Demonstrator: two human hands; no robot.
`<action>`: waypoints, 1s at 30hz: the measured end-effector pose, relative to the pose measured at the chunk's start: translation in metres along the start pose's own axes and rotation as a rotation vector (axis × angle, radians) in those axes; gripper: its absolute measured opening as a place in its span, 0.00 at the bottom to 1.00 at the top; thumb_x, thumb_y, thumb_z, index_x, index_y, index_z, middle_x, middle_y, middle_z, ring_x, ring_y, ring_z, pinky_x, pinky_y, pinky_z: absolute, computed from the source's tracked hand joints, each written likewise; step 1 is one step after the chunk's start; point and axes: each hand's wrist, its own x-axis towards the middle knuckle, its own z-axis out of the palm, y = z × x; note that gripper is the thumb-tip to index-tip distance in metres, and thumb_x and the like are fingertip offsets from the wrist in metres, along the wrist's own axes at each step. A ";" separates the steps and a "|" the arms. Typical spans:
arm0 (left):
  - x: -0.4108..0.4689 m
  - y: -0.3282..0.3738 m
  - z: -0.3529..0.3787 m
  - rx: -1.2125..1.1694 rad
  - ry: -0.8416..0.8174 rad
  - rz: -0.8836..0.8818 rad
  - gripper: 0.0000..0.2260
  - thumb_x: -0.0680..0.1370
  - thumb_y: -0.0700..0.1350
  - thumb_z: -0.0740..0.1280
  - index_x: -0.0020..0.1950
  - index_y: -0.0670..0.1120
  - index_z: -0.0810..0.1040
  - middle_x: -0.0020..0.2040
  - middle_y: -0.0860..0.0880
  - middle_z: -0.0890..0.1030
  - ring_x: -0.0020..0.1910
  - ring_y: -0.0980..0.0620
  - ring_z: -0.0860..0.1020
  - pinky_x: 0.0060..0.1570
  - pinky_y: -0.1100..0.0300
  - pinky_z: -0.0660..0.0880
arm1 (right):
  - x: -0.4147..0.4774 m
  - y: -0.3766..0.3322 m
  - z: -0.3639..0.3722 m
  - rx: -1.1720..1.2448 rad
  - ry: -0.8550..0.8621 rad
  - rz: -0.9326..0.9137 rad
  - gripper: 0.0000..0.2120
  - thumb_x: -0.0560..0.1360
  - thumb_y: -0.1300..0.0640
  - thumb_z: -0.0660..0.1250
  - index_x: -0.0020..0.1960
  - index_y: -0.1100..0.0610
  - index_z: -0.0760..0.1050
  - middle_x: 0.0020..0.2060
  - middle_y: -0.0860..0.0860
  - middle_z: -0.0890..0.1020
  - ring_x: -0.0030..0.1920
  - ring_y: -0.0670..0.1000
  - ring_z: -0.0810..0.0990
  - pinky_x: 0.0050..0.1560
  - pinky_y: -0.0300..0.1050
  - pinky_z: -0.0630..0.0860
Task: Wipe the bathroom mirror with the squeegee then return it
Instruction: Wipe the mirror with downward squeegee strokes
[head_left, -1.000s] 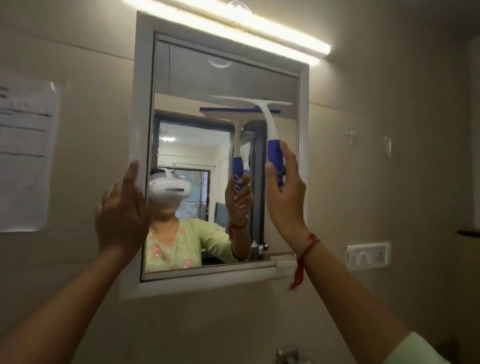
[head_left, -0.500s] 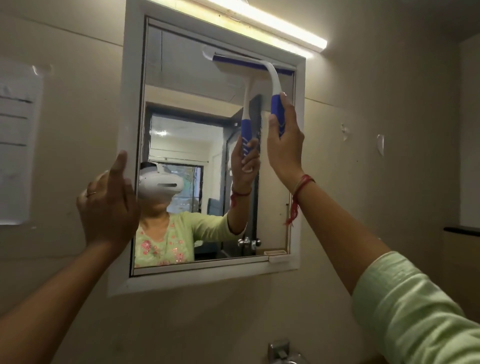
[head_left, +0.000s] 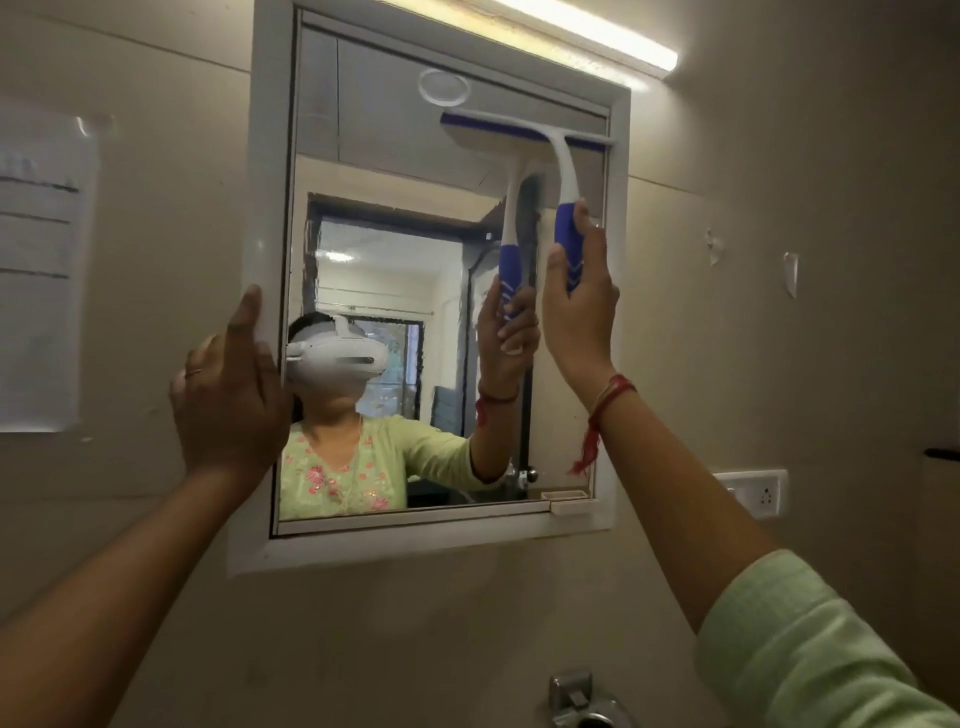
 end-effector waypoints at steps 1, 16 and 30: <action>0.000 0.000 0.000 -0.007 0.001 0.004 0.21 0.79 0.47 0.50 0.73 0.50 0.60 0.50 0.36 0.77 0.49 0.35 0.74 0.48 0.42 0.68 | 0.003 -0.001 0.002 0.002 0.006 -0.007 0.20 0.80 0.58 0.58 0.71 0.57 0.61 0.55 0.55 0.77 0.39 0.35 0.77 0.39 0.25 0.73; -0.001 0.000 -0.001 -0.044 0.008 0.015 0.20 0.80 0.46 0.51 0.73 0.49 0.61 0.55 0.35 0.77 0.51 0.34 0.73 0.48 0.42 0.69 | -0.023 0.004 -0.003 -0.043 -0.016 0.020 0.21 0.81 0.56 0.56 0.72 0.55 0.60 0.49 0.47 0.77 0.33 0.40 0.78 0.36 0.29 0.76; -0.001 0.000 -0.001 -0.062 0.000 0.020 0.20 0.80 0.45 0.51 0.73 0.50 0.60 0.56 0.35 0.76 0.52 0.33 0.72 0.48 0.41 0.70 | -0.064 0.005 -0.020 0.002 -0.045 0.073 0.19 0.80 0.58 0.57 0.70 0.53 0.61 0.41 0.29 0.76 0.38 0.31 0.77 0.34 0.21 0.70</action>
